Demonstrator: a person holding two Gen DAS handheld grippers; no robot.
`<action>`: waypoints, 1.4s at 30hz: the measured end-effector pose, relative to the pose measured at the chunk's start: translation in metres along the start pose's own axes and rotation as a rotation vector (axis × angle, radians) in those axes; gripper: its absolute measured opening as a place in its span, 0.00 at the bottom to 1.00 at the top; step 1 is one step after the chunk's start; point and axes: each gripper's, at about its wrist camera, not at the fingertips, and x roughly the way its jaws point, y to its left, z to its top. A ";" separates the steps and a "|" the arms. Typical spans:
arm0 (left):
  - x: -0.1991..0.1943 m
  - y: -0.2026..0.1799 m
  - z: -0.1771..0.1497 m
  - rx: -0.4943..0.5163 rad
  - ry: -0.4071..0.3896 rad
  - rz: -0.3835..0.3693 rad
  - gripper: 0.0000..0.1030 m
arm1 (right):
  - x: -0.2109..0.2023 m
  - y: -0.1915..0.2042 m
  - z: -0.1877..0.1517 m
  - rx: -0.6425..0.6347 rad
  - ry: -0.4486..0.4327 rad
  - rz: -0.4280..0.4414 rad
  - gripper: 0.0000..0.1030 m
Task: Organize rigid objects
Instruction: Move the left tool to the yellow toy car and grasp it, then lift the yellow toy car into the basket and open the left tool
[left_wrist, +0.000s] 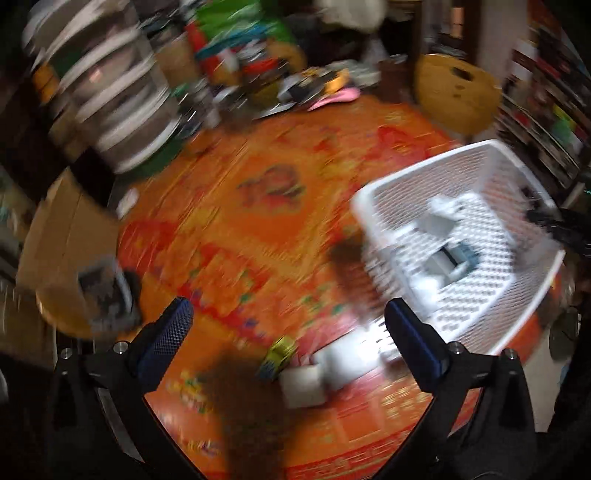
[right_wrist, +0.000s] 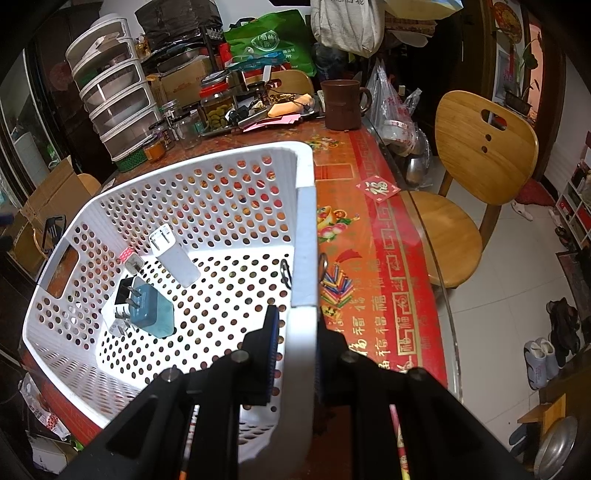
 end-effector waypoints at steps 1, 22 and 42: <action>0.012 0.009 -0.009 -0.017 0.027 0.013 0.99 | 0.000 0.000 0.000 -0.003 0.000 0.000 0.14; 0.148 0.045 -0.076 -0.216 0.263 -0.120 0.73 | 0.000 0.002 0.001 -0.007 0.005 -0.004 0.14; 0.151 0.030 -0.070 -0.183 0.262 -0.077 0.31 | -0.004 -0.001 0.000 -0.009 0.002 -0.001 0.14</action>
